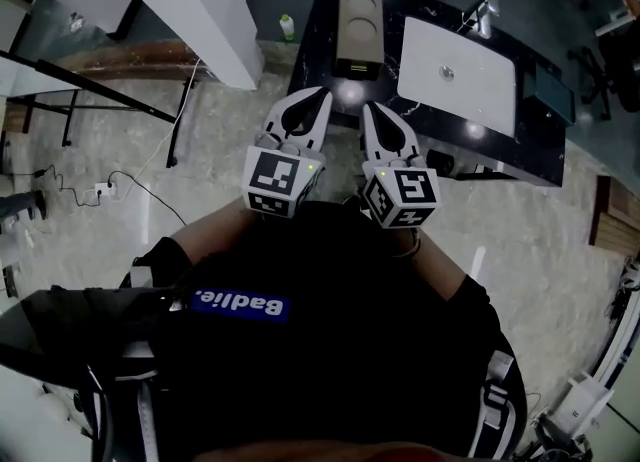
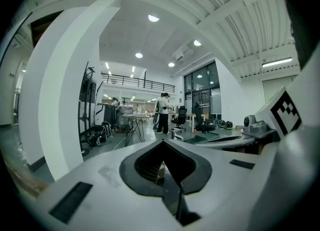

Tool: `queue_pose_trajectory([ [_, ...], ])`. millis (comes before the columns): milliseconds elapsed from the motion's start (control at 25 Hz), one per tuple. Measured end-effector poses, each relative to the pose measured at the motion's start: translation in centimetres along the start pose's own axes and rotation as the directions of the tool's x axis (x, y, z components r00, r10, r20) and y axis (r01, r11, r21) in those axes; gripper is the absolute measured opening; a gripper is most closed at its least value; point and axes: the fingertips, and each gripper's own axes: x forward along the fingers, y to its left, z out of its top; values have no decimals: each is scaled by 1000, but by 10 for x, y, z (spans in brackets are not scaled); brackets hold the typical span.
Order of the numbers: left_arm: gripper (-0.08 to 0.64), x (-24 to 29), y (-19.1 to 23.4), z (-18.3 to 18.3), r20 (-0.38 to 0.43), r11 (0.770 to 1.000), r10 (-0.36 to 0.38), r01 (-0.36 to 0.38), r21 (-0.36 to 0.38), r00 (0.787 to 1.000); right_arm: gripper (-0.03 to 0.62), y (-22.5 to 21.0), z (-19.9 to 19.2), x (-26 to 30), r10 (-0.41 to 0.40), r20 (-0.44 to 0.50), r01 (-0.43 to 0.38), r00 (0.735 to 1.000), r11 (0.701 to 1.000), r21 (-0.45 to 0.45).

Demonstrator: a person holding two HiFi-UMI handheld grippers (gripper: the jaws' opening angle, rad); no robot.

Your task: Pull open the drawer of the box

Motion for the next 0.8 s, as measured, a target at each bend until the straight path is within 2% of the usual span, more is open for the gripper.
queue_pose_trajectory([
  [560,-5,32,0,-4,-44,997,65,-64,31,997,0,-38,-25,34,92,-86,-87,992,994,65],
  [800,-5,40,9,-6,-57,996,89,-87,33,994,2,-48,-46,52,114,-136,-96,984,987,128],
])
